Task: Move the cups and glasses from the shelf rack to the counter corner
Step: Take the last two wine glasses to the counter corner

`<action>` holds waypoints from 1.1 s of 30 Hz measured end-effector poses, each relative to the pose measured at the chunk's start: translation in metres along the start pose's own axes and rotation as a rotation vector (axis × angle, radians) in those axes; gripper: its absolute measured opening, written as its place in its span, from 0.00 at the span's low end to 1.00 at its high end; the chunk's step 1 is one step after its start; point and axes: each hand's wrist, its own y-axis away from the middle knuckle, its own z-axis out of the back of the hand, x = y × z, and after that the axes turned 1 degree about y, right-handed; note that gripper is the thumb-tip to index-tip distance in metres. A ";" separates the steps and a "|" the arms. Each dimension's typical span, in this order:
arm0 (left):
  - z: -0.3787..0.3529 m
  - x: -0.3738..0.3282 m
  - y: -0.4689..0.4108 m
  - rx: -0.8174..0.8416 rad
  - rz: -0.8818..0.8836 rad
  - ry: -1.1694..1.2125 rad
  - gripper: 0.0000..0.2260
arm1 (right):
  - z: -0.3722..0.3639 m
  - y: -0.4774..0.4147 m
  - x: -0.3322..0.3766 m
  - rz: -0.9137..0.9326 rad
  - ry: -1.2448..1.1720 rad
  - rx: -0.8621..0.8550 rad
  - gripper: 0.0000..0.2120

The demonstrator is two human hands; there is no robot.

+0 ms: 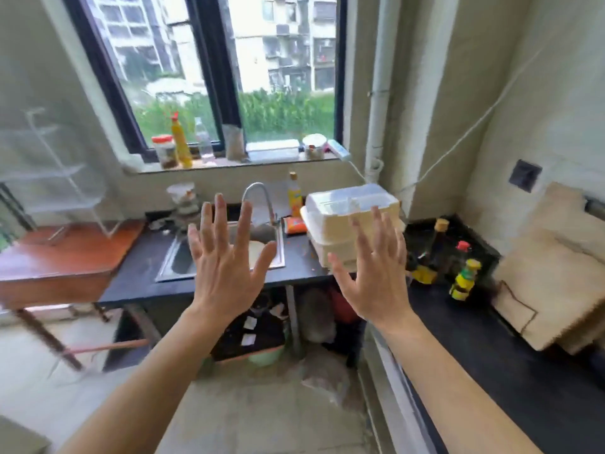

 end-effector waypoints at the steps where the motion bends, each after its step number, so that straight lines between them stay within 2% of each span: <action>1: 0.009 0.035 0.000 -0.010 0.035 -0.022 0.34 | -0.023 -0.015 0.026 0.042 -0.018 0.009 0.36; 8: 0.073 0.256 -0.013 -0.028 0.268 -0.220 0.35 | -0.168 -0.115 0.210 0.221 -0.141 0.066 0.37; 16: 0.121 0.415 -0.031 -0.097 0.446 -0.349 0.34 | -0.288 -0.193 0.368 0.369 -0.314 0.099 0.37; 25: 0.097 0.583 -0.064 -0.035 0.591 -0.415 0.33 | -0.456 -0.277 0.477 0.456 -0.413 0.164 0.37; 29: 0.073 0.662 -0.125 -0.017 0.646 -0.396 0.34 | -0.532 -0.338 0.509 0.435 -0.442 0.194 0.37; 33: 0.066 0.730 -0.191 -0.050 0.617 -0.342 0.35 | -0.583 -0.415 0.547 0.437 -0.453 0.181 0.37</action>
